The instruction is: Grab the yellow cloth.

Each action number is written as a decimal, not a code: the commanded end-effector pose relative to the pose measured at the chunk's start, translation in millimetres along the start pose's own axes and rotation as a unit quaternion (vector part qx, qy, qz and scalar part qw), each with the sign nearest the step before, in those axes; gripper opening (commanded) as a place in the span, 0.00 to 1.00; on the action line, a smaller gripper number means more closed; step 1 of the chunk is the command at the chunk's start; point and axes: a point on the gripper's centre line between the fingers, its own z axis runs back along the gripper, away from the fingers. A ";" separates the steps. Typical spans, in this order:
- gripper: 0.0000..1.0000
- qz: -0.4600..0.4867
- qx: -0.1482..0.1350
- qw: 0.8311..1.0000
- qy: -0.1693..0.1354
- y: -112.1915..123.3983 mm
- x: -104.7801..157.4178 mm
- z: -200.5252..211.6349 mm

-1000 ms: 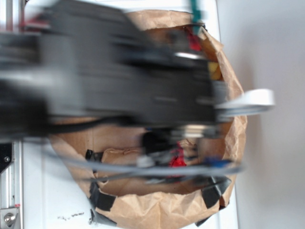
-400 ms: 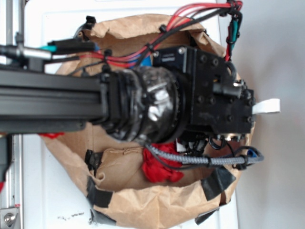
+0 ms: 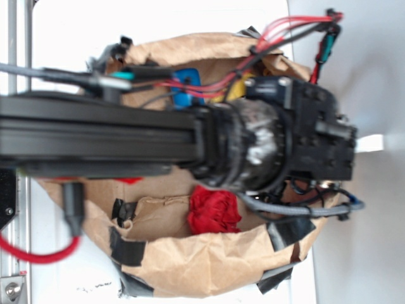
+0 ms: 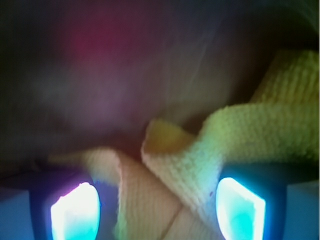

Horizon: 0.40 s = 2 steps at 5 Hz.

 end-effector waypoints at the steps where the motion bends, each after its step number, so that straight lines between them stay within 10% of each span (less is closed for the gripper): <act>1: 0.00 0.019 0.010 0.999 -0.038 8.8 12.3 17.7; 2: 0.02 0.017 0.009 0.999 -0.037 9.4 12.3 17.4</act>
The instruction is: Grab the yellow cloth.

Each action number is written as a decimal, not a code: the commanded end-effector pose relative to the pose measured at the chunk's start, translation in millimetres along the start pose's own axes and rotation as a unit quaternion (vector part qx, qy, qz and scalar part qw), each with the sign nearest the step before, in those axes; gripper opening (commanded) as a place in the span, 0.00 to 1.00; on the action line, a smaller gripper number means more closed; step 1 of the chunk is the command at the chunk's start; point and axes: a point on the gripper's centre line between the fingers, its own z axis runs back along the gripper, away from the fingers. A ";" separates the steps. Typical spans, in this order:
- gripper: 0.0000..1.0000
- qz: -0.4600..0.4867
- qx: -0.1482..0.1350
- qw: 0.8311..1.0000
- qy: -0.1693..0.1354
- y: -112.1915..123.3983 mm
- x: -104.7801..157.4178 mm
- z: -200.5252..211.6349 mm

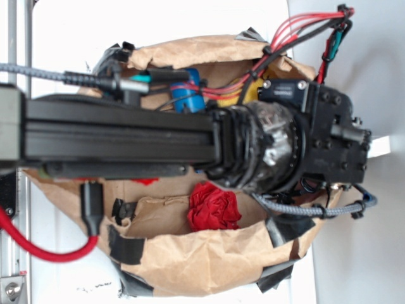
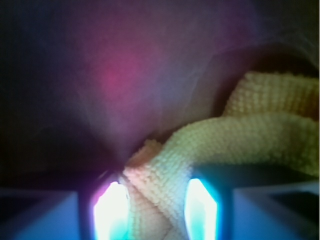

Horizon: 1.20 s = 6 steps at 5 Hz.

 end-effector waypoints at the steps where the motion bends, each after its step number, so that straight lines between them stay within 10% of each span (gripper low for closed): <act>1: 0.06 0.004 0.003 1.000 -0.031 8.9 10.8 19.9; 3: 0.09 0.011 -0.005 0.999 -0.032 12.8 13.6 25.3; 6: 0.00 0.041 -0.138 0.990 0.000 53.2 -18.5 159.9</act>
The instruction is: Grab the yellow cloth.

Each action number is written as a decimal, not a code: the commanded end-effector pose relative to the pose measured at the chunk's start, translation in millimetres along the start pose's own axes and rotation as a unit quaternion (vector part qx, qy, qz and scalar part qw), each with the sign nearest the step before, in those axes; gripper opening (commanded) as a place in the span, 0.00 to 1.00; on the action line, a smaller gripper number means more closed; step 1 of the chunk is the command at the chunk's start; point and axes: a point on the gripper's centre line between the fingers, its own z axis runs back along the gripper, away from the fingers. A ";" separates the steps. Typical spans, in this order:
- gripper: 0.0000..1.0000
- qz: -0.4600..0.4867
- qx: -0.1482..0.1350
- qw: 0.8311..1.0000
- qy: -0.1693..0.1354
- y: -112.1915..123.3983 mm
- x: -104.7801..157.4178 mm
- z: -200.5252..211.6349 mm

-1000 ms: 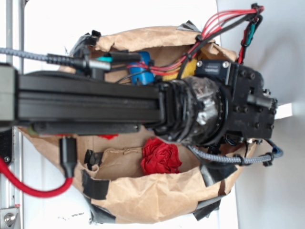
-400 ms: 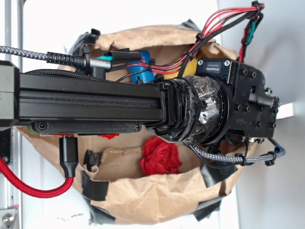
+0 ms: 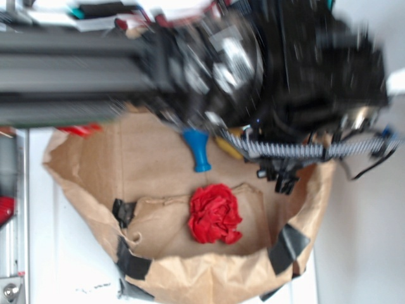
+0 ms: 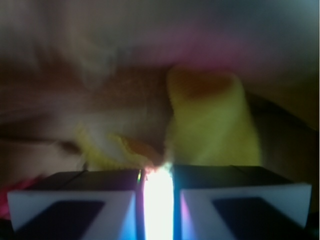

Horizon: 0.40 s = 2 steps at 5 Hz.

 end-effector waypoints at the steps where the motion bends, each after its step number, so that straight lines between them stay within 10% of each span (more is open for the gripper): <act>1: 0.00 0.018 -0.033 0.999 -0.009 16.6 -8.9 101.0; 2: 0.00 0.017 -0.012 0.999 -0.029 20.2 -24.6 109.4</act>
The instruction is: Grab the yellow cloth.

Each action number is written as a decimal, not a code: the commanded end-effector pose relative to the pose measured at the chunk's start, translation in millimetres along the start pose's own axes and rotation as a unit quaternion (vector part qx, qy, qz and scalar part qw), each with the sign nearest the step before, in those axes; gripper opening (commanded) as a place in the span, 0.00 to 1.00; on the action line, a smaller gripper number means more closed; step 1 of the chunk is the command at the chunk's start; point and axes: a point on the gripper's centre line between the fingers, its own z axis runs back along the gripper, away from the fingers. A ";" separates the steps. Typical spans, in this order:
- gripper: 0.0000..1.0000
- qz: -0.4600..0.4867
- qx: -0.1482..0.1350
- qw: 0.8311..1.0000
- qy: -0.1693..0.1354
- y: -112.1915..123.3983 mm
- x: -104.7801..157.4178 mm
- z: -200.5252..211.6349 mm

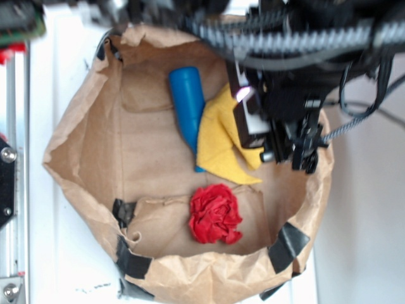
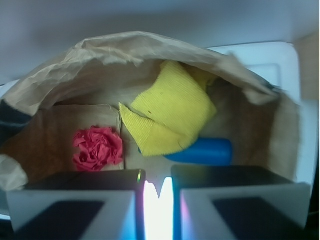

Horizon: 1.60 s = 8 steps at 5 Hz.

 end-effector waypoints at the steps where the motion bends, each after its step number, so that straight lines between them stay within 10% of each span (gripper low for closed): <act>1: 1.00 -0.009 0.031 0.997 -0.075 11.0 -14.4 23.9; 6: 1.00 0.020 0.129 0.988 -0.079 20.9 35.3 -88.2; 8: 1.00 0.006 0.121 0.991 -0.062 26.2 41.0 -104.5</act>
